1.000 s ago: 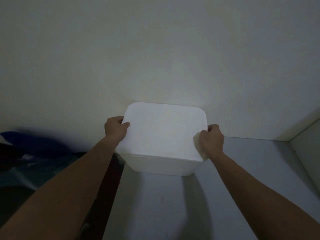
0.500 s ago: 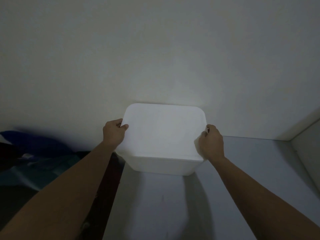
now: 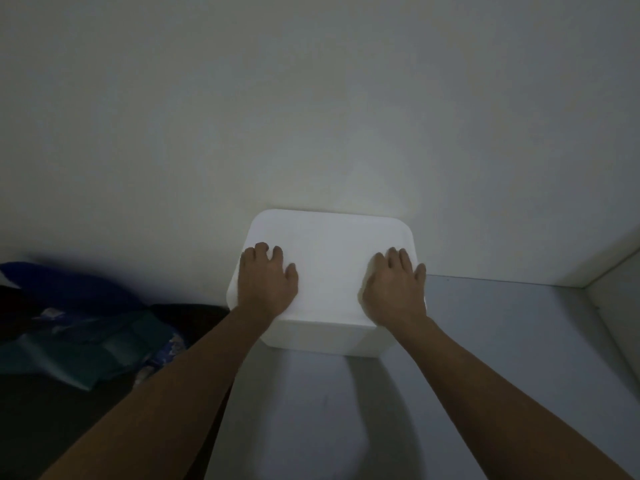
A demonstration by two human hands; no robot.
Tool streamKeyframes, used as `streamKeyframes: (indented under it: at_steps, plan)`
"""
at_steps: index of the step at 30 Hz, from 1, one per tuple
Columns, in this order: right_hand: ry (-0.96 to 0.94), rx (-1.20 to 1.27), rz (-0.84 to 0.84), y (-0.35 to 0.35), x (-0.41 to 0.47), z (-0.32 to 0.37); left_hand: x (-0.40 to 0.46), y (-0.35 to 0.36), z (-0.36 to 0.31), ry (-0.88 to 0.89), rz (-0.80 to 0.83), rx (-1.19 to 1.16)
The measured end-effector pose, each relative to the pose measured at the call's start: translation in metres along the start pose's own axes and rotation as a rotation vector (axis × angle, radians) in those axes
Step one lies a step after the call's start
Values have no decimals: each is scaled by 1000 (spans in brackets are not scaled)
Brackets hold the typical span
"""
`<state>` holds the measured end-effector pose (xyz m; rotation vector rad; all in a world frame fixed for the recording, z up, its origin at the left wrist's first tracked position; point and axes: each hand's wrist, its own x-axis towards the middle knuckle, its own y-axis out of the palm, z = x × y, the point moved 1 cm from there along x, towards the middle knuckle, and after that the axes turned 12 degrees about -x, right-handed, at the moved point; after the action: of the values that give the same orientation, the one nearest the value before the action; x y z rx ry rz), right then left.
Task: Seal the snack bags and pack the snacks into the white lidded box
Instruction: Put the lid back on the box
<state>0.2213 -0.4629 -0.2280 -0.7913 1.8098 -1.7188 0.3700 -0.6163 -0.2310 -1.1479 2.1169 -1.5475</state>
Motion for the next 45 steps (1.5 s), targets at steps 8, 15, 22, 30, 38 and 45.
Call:
streamKeyframes:
  at_steps: [8, 15, 22, 30, 38, 45]
  plan:
    - [10, 3, 101, -6, 0, 7, -11, 23, -34, -253, 124, 43]
    - [15, 5, 153, -8, -2, 9, -17, 26, -36, -255, 63, 23]
    - [67, 30, 217, -13, -3, 16, -21, 24, -39, -251, 39, 53]
    - [96, 12, 90, -3, -8, 22, -20, 24, -40, -246, 51, 73]
    - [79, -19, -13, 7, -12, 23, -17, 21, -35, -249, 105, 86]
    - [2, -58, -2, 6, -7, 13, -8, 0, 30, 210, -130, -102]
